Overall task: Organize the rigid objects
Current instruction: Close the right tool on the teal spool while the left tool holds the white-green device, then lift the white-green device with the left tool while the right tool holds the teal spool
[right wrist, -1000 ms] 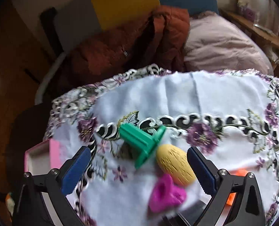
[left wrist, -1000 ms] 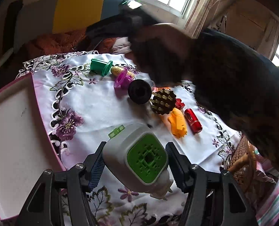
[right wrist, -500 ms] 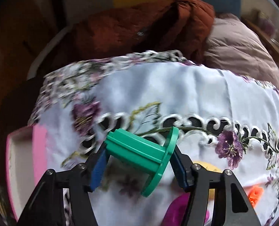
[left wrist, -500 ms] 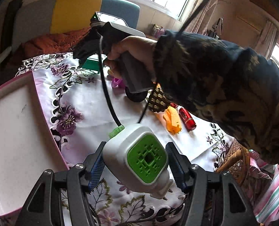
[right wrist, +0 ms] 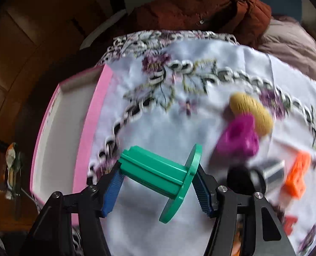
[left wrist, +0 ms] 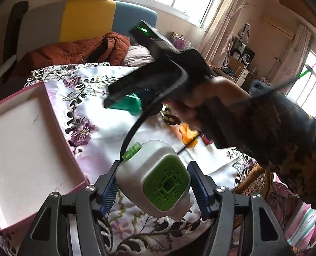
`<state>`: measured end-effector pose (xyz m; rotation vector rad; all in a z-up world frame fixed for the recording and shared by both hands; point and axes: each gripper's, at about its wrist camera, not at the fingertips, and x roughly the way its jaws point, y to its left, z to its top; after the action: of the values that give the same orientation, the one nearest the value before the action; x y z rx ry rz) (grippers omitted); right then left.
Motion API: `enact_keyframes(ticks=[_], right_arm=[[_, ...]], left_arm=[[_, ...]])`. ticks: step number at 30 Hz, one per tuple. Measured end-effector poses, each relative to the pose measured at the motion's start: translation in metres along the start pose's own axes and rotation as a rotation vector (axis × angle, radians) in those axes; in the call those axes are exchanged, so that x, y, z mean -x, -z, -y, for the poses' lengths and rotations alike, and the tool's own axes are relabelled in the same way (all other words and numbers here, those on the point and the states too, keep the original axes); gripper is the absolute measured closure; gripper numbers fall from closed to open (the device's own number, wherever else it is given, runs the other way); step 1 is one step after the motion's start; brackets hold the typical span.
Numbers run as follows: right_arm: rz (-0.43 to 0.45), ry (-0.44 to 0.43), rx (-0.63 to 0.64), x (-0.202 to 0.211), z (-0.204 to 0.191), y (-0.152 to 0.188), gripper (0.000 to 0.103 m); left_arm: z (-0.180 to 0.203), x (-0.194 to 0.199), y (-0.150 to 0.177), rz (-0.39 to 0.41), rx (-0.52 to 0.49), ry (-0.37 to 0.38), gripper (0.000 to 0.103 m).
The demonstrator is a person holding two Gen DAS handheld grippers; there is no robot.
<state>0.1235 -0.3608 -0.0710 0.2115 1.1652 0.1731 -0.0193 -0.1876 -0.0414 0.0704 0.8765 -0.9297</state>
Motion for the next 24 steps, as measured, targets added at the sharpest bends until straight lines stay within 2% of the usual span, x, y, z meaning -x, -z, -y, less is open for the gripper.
enact_keyframes(ticks=[4,7,12,13,19,24], right_arm=[[0.020,0.007,-0.034,0.009,0.013,0.020,0.040],[0.024,0.010,-0.012,0.011,0.014,0.028,0.040],[0.006,0.059,0.027,-0.009,0.010,0.042,0.040],[0.026,0.064,0.037,-0.011,0.010,0.045,0.040],[0.043,0.069,0.038,-0.010,0.013,0.044,0.040],[0.048,0.067,0.023,-0.010,0.014,0.041,0.040]], left_arm=[[-0.002,0.008,0.003,0.009,0.014,0.000,0.040],[-0.003,0.015,0.006,0.013,0.008,-0.008,0.040],[-0.009,0.022,0.015,-0.013,0.014,-0.019,0.040],[-0.010,0.021,0.017,-0.020,0.017,-0.019,0.040],[-0.012,0.021,0.022,-0.045,0.025,-0.013,0.040],[-0.012,0.012,0.022,-0.096,0.010,-0.022,0.040]])
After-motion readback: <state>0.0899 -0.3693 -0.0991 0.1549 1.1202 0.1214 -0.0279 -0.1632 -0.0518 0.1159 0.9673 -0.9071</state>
